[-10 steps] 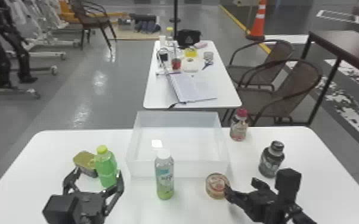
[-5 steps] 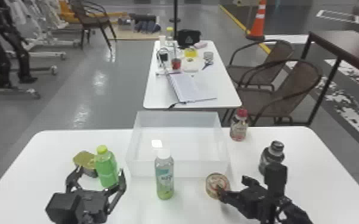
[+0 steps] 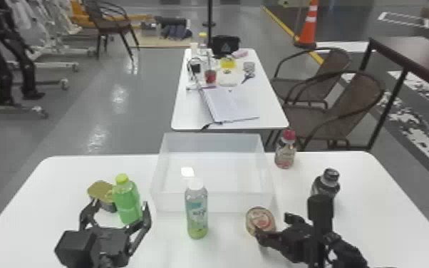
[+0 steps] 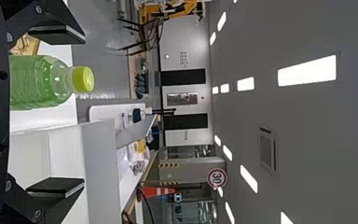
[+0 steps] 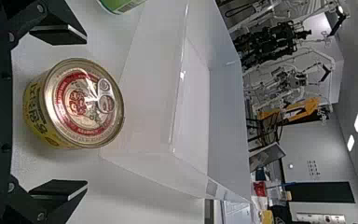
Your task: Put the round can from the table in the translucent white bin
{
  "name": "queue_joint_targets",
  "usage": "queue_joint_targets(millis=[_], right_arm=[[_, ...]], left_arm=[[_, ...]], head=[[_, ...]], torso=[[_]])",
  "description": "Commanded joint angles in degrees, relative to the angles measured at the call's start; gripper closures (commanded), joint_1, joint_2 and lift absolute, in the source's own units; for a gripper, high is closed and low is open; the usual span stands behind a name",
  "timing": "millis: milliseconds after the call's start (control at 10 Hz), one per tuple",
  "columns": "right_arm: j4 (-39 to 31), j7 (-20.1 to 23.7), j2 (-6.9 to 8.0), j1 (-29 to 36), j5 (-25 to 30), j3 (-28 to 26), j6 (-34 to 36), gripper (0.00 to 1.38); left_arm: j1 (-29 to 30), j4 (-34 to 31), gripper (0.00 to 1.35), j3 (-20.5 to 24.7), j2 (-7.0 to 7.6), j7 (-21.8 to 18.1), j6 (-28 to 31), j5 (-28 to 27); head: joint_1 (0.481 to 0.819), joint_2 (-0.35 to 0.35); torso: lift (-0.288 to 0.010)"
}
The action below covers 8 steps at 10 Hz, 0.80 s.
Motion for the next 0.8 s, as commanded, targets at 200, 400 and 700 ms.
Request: queue_joint_targets(millis=[200, 400, 700], right_arm=[[2.2, 0.8, -1.01, -2.6, 0.7, 2.8, 2.0, 0.19], [3.7, 1.1, -1.80, -4.1, 0.2, 4.7, 2.0, 0.19], [5.1, 1.2, -1.80, -4.6, 0.4, 4.9, 2.0, 0.19]], left_arm=[[-0.2, 0.4, 0.21, 0.0, -0.15, 0.0, -0.3, 0.4], [-0.3, 0.5, 0.21, 0.0, -0.15, 0.0, -0.4, 0.6], [-0.4, 0.7, 0.22, 0.0, -0.15, 0.0, -0.5, 0.8]], head=[[0.549, 0.000], [0.549, 0.000], [0.549, 0.000]], torso=[[-0.100], [-0.100], [-0.100]])
